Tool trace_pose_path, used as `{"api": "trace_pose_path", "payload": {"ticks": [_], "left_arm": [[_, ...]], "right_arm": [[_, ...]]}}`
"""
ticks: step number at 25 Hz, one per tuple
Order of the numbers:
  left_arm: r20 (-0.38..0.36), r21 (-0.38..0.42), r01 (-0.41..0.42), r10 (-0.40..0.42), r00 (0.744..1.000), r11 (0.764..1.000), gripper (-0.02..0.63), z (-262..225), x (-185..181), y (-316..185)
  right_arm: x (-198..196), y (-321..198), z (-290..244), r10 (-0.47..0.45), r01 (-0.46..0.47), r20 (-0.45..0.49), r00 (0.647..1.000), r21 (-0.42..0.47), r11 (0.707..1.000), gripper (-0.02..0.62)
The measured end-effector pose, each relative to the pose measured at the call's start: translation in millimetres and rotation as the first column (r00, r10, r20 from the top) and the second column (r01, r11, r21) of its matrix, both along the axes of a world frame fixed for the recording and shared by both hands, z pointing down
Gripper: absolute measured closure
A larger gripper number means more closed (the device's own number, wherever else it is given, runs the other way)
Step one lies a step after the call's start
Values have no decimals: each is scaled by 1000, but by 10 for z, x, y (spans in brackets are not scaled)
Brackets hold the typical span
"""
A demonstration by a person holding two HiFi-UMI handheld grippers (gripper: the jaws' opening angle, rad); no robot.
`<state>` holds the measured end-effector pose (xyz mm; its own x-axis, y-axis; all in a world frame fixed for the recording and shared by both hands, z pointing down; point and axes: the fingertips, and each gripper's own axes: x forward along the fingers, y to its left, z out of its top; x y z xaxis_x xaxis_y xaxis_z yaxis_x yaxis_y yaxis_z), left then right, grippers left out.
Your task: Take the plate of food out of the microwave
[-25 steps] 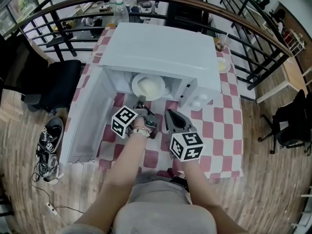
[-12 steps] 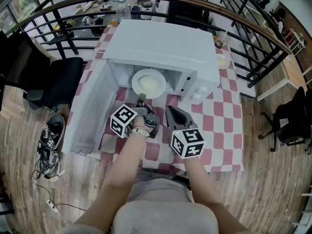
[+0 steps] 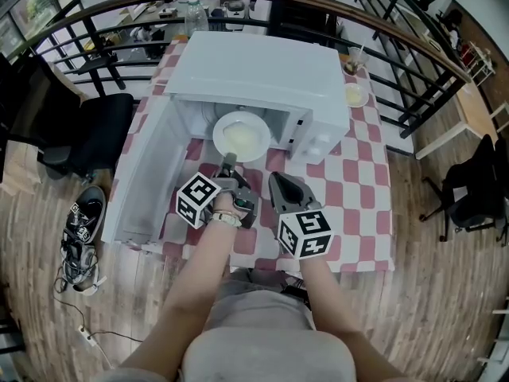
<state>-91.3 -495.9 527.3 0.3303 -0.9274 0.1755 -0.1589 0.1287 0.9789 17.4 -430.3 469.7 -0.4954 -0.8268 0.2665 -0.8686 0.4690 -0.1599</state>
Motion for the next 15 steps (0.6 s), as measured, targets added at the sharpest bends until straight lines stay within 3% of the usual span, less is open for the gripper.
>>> {"api": "trace_pose_path", "payload": {"ticks": [15], "left_arm": [[-4, 32, -16, 16, 1000, 999, 595, -377, 50, 351]], "right_arm": [[54, 133, -252, -34, 34, 1, 999, 19, 999, 571]]}}
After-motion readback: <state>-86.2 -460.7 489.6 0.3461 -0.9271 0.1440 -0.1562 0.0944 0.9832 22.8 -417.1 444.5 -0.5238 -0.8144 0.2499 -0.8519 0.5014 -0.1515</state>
